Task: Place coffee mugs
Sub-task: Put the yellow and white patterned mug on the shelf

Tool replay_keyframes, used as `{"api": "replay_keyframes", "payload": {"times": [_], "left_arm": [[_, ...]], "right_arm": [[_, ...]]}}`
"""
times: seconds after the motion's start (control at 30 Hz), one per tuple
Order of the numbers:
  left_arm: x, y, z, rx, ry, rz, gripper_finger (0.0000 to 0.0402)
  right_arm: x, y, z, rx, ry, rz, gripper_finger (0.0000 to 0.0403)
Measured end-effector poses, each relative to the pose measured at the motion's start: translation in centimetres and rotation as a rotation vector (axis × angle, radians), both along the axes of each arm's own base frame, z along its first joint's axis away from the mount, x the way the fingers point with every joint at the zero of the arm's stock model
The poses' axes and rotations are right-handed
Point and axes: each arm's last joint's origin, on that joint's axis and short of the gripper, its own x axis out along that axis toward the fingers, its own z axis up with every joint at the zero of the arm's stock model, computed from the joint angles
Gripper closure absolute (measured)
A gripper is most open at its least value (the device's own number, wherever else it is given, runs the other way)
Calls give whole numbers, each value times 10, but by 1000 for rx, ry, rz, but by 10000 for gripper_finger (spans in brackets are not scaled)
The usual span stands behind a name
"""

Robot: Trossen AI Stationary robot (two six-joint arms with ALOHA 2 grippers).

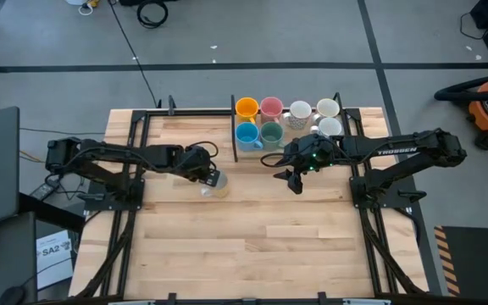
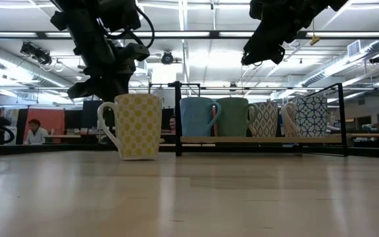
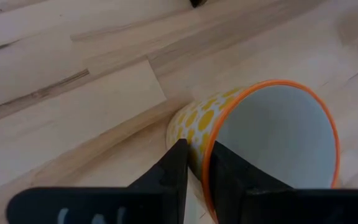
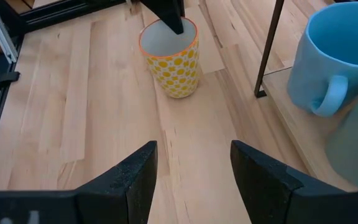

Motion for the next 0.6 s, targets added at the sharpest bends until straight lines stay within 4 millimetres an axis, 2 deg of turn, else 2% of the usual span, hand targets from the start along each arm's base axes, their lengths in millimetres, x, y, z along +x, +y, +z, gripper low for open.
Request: {"api": "replay_keyframes", "payload": {"times": [0.37, 0.6], "left_arm": [[1, 0, 1, 2, -16, 0, 337], [3, 0, 3, 1, -39, 6, 291]], "right_arm": [[0, 0, 0, 0, 0, 0, 194], [0, 0, 0, 0, 0, 0, 194]]}}
